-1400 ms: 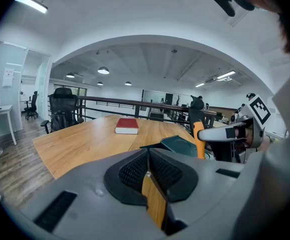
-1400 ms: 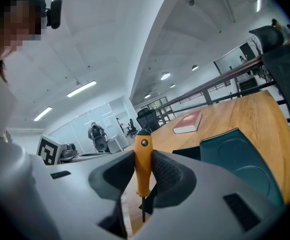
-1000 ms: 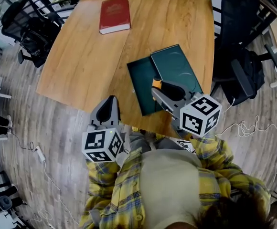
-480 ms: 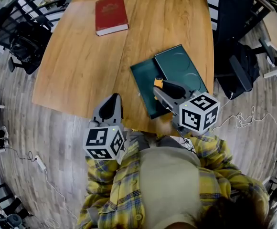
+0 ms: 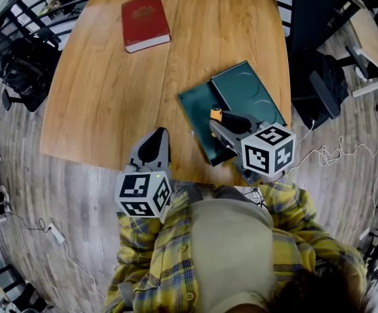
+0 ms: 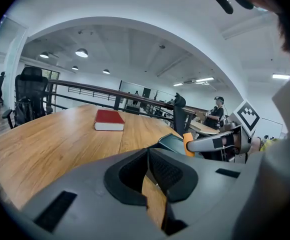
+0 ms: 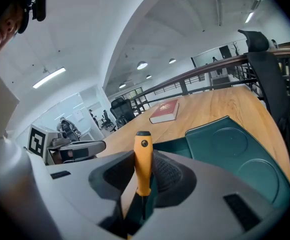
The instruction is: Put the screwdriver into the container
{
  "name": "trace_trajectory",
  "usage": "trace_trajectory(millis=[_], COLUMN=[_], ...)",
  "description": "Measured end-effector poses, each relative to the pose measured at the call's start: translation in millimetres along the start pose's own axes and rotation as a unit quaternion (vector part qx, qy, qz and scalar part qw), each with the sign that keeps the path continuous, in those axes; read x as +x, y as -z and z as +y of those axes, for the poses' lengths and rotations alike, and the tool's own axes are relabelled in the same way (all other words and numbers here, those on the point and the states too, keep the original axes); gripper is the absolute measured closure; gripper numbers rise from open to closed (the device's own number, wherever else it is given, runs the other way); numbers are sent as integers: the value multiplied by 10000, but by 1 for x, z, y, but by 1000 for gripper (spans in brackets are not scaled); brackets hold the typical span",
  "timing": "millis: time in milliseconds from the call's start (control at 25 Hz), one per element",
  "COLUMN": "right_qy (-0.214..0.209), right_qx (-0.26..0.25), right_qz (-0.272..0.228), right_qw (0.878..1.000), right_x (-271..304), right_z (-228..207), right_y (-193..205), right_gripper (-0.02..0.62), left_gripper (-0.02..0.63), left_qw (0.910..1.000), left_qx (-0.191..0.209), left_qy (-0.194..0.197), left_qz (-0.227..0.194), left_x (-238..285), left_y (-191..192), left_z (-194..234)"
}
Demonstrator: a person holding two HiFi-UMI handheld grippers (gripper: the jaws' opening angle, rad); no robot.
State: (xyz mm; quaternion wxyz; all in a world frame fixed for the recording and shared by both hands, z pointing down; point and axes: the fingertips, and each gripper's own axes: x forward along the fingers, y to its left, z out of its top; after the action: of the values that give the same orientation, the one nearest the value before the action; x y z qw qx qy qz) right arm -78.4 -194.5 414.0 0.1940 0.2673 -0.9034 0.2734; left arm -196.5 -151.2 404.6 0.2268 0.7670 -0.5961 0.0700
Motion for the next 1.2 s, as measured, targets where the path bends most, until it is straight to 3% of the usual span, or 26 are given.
trace_trajectory(millis=[1200], right_qy=[833], right_qx=[-237], right_qz=[1058], right_qw=[9906], right_x=[48], right_z=[-24], right_y=[22], right_gripper=[433], left_gripper=[588], left_qw=[9971], left_qx=[83], left_qy=[677], left_qz=[352], left_x=[44], left_y=[4], left_z=[25])
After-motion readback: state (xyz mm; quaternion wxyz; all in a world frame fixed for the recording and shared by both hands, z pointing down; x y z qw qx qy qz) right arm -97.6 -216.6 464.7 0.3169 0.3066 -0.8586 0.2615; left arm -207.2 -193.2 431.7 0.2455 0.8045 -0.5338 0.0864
